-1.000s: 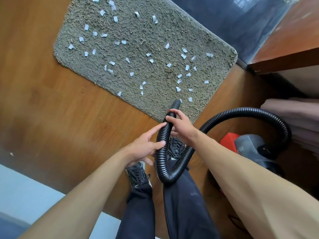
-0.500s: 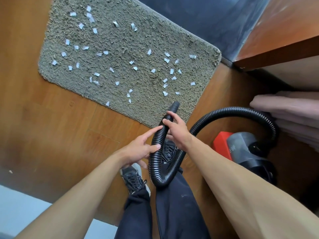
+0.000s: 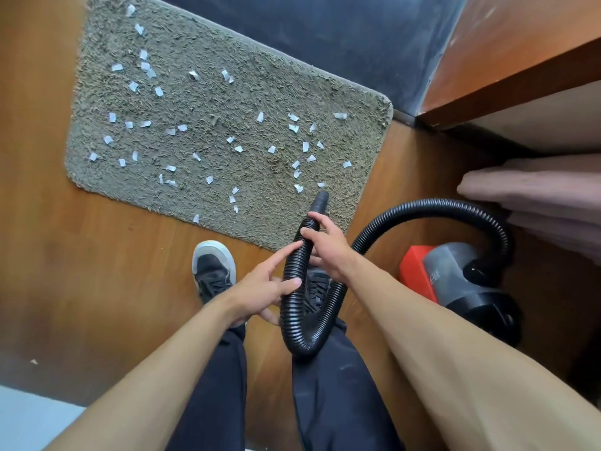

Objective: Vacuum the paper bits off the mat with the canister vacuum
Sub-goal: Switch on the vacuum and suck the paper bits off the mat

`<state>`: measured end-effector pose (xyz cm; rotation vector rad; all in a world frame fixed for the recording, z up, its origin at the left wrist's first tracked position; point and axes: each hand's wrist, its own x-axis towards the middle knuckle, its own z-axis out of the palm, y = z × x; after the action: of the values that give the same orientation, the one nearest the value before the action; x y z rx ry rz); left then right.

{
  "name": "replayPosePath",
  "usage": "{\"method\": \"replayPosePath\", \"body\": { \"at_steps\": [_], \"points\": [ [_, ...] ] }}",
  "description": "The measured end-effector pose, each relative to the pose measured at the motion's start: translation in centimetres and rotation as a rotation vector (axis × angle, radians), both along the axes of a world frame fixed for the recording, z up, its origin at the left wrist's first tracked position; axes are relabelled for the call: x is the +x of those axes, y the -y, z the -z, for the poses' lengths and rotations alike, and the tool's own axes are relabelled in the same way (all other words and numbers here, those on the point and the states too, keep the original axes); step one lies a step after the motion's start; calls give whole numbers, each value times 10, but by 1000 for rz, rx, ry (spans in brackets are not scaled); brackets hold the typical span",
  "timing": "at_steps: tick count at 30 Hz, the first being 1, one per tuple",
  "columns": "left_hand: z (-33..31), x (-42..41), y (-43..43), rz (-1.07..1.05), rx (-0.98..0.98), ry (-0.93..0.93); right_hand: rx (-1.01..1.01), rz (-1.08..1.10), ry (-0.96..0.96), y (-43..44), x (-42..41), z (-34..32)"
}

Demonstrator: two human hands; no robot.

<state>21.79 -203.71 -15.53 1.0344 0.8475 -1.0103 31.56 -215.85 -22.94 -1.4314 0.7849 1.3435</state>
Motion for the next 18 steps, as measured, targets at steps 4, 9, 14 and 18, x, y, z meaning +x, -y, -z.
{"method": "replayPosePath", "body": {
  "at_steps": [4, 9, 14, 18],
  "points": [
    [-2, -7, -6, -46, -29, -13, 8, -49, 4, -8, -5, 0],
    [-4, -25, -16, -145, -24, -34, 17, -112, 29, -29, -17, 3],
    [2, -35, -27, -211, -37, -68, 23, -211, 70, -47, -19, 4],
    [4, -34, -33, -236, -41, -69, 10, -220, 103, -55, -17, 5]
  ]
}}
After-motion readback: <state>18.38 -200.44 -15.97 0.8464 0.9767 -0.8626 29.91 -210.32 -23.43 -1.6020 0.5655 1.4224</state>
